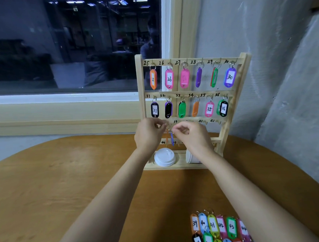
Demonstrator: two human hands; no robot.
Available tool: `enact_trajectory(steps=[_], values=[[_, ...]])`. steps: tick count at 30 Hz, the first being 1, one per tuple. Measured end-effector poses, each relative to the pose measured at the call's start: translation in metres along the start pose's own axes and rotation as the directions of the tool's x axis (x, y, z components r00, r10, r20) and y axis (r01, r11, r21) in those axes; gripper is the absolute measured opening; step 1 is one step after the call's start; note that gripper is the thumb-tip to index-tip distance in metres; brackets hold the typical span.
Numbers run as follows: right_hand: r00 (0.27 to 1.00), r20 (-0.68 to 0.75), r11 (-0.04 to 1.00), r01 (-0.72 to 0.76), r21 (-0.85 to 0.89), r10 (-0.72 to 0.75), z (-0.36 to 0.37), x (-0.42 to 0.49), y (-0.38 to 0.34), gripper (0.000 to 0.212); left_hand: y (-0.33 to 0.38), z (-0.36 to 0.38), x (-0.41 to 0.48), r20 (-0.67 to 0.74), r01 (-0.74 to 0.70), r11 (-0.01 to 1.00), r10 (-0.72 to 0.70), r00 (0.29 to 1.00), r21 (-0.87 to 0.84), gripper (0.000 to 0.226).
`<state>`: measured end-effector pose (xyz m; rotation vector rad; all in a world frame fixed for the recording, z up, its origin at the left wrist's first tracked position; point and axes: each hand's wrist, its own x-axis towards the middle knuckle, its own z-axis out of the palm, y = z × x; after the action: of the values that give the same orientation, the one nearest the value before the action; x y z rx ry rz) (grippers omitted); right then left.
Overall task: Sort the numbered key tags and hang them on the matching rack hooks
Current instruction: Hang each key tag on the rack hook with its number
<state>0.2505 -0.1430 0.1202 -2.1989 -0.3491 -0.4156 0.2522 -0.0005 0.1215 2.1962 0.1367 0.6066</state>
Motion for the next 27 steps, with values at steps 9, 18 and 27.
enact_trajectory(steps=[9,18,27], values=[[0.996,-0.090,0.989,-0.011,-0.147,-0.003,0.009,0.023,-0.018,0.010,-0.012,-0.006,-0.015,0.010,-0.045,0.997,0.045,0.999,0.067,0.008],[0.993,-0.026,0.950,0.100,-0.297,-0.113,0.002,0.006,-0.014,0.019,-0.031,-0.012,-0.045,0.134,-0.071,0.991,0.055,0.989,0.117,0.006],[0.984,0.177,0.994,0.030,-0.102,-0.012,-0.025,-0.084,0.033,0.017,-0.058,0.002,-0.111,0.375,-0.044,0.988,-0.014,0.927,0.146,0.005]])
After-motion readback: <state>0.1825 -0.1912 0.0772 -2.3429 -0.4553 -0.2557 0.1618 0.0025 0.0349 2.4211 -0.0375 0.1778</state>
